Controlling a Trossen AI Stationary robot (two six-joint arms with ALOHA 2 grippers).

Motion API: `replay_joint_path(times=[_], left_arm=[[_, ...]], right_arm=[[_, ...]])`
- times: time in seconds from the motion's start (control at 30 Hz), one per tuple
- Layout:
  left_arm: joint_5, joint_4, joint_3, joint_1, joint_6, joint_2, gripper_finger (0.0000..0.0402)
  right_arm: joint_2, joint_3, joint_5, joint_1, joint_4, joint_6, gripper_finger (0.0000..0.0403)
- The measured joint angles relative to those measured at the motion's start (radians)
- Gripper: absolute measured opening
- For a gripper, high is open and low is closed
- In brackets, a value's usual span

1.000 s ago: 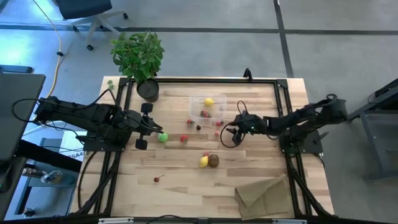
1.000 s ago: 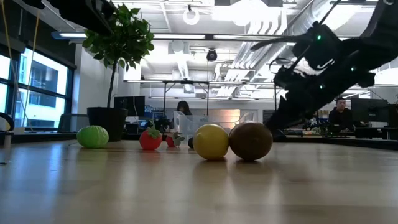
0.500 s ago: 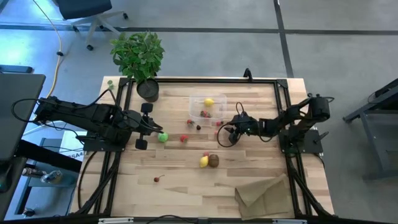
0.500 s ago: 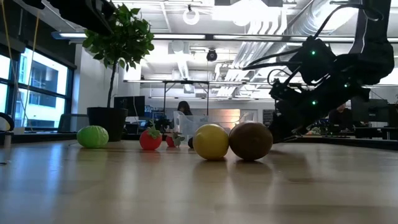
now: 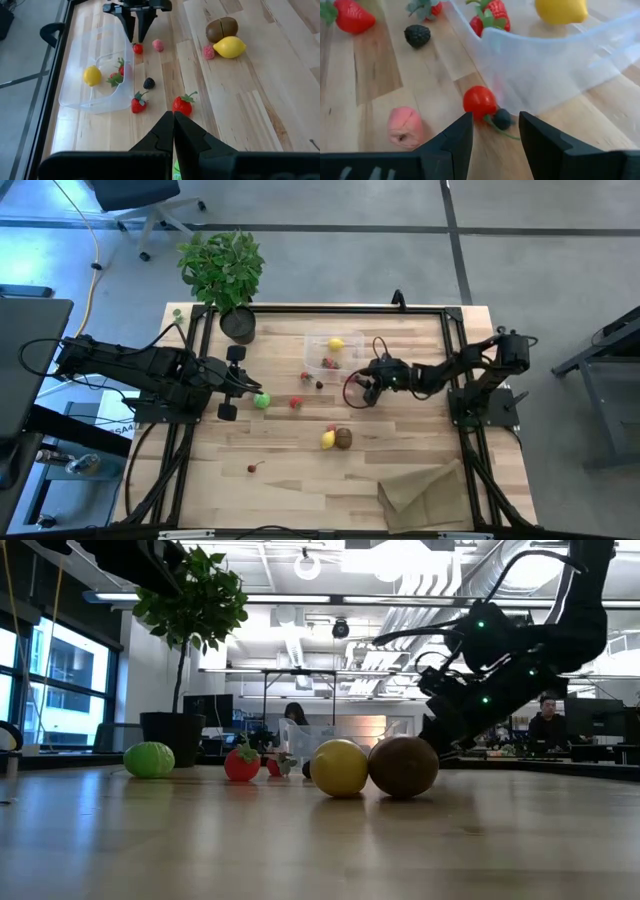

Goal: Pick and placing Produce into tupperware
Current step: Put the blueberry into the transparent bin

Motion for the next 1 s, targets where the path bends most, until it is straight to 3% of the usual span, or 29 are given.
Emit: replay_joint_path(times=[0.63,1.0], left_arm=[[0.000,0.000,0.000,0.000,0.000,0.000,0.0003],[0.000,0.000,0.000,0.000,0.000,0.000,0.0003]], right_arm=[[0.000,0.022,-0.136,-0.060,-0.045,-0.059,0.0150],[0.000,0.022,-0.123,-0.060,-0.066,-0.079,0.0149]])
